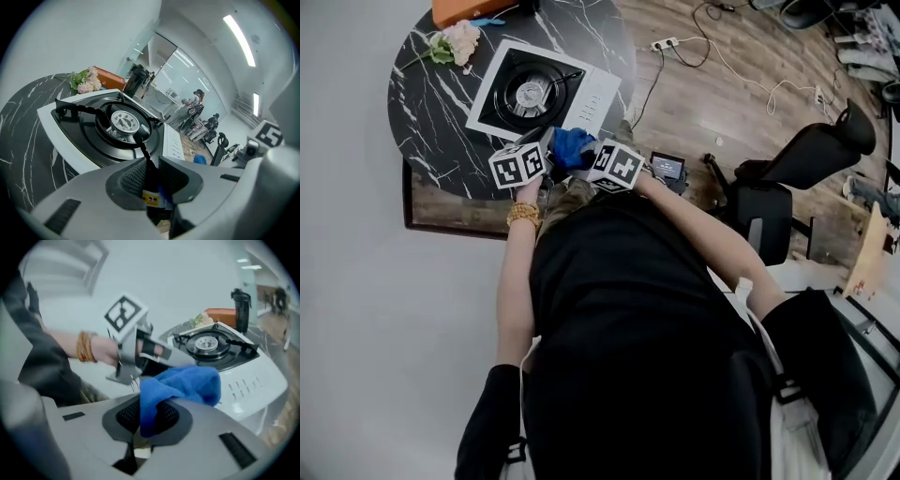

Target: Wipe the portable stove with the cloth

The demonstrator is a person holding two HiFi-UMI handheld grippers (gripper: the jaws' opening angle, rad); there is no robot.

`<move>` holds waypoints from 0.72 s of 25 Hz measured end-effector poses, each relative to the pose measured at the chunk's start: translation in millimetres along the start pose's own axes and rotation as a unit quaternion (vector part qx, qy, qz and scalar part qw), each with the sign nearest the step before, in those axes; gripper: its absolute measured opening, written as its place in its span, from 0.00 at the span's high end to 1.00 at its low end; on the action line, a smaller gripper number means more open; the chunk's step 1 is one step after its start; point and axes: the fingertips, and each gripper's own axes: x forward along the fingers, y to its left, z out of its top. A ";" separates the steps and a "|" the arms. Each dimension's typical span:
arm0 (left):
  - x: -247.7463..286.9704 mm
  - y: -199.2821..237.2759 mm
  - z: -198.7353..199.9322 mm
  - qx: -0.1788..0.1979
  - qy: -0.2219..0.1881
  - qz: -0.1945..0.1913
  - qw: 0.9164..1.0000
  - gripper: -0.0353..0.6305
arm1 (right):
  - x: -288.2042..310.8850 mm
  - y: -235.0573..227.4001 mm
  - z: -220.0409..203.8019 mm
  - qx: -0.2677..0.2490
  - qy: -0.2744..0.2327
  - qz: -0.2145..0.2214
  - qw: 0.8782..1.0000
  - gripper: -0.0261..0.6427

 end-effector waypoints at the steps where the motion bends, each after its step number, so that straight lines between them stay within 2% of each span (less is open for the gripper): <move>1: -1.9 -0.8 0.6 0.013 0.003 -0.002 1.000 0.82 | -7.7 8.7 17.1 0.028 -0.045 0.029 0.998 0.92; 2: -7.2 -1.0 3.7 0.030 0.001 -0.001 1.000 0.81 | -16.1 15.6 33.7 0.030 -0.081 0.042 0.995 0.92; 4: -27.5 -0.8 24.4 0.061 -0.046 0.011 0.997 0.86 | -30.6 20.0 59.9 -0.032 -0.123 0.018 0.992 0.92; 5: -41.0 -2.5 38.3 0.070 -0.087 0.017 0.994 0.86 | -37.1 18.1 68.5 -0.075 -0.133 -0.015 0.988 0.92; 7: -73.5 -9.8 61.0 0.084 -0.170 0.037 0.981 0.87 | -52.4 12.9 83.8 -0.140 -0.152 -0.098 0.973 0.92; 9: -104.6 -14.3 85.9 0.117 -0.235 0.080 0.962 0.88 | -70.6 -2.1 110.0 -0.179 -0.185 -0.181 0.949 0.92; 11: -126.6 -18.4 108.5 0.157 -0.278 0.126 0.939 0.89 | -91.6 -26.6 138.7 -0.212 -0.210 -0.275 0.914 0.92; 13: -138.9 -27.9 125.9 0.183 -0.306 0.153 0.922 0.89 | -117.3 -49.3 163.1 -0.217 -0.232 -0.359 0.878 0.92; 15: -151.0 -40.7 145.1 0.203 -0.335 0.167 0.905 0.90 | -141.7 -58.1 190.6 -0.201 -0.271 -0.400 0.852 0.92; 18: -175.7 -58.9 176.2 0.218 -0.381 0.182 0.880 0.90 | -163.3 -45.3 235.2 -0.194 -0.339 -0.397 0.831 0.92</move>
